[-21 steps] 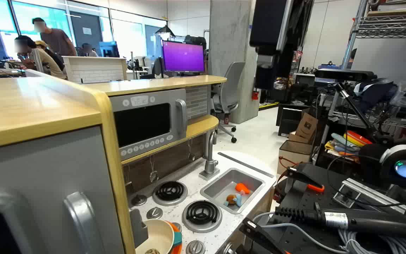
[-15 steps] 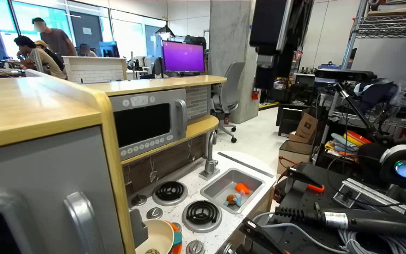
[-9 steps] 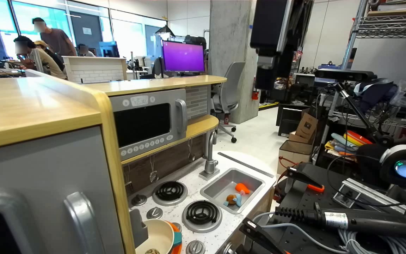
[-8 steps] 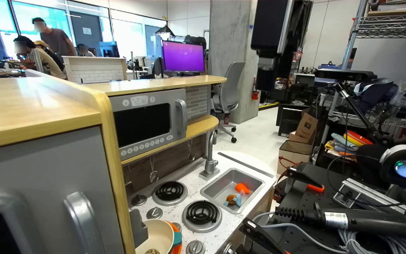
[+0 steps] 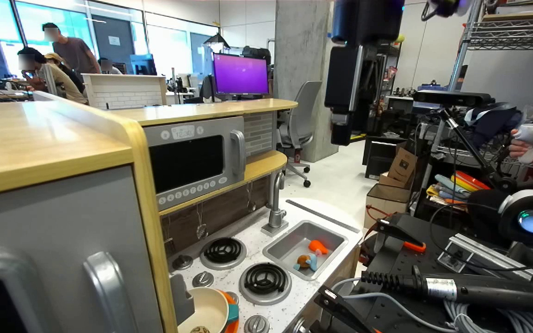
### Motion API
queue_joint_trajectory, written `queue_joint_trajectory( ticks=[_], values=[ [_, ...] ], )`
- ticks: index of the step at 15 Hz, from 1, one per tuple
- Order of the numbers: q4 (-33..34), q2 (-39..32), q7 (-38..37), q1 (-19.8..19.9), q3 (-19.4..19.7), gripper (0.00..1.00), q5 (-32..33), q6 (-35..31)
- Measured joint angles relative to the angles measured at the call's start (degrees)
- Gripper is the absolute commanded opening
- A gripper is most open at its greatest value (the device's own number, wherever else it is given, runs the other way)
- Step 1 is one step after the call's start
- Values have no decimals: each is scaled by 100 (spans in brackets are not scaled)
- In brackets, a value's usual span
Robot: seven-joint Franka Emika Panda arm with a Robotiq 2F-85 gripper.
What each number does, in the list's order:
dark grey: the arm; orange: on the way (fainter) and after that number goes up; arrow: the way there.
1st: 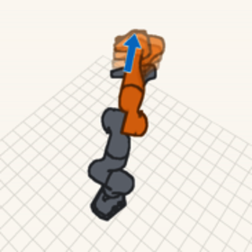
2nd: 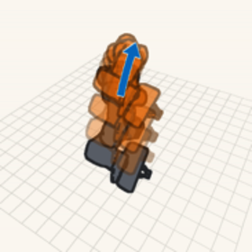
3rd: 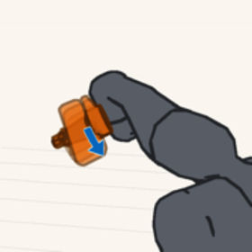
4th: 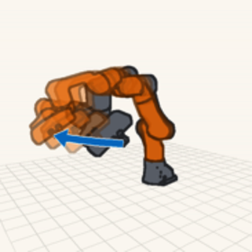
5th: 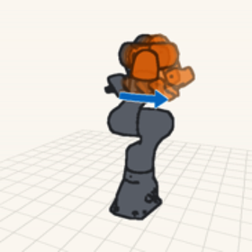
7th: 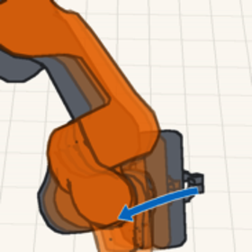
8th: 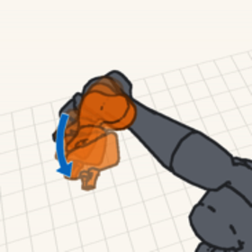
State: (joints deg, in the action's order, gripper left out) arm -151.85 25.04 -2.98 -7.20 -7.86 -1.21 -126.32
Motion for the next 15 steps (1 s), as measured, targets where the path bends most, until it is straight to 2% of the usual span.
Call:
queue_joint_trajectory(
  ticks=[6, 15],
  values=[
    [243, -907, 81, 405, 233, 100, 349, -1180],
    [1145, -2579, 153, 473, 504, 100, 424, -2354]
  ],
)
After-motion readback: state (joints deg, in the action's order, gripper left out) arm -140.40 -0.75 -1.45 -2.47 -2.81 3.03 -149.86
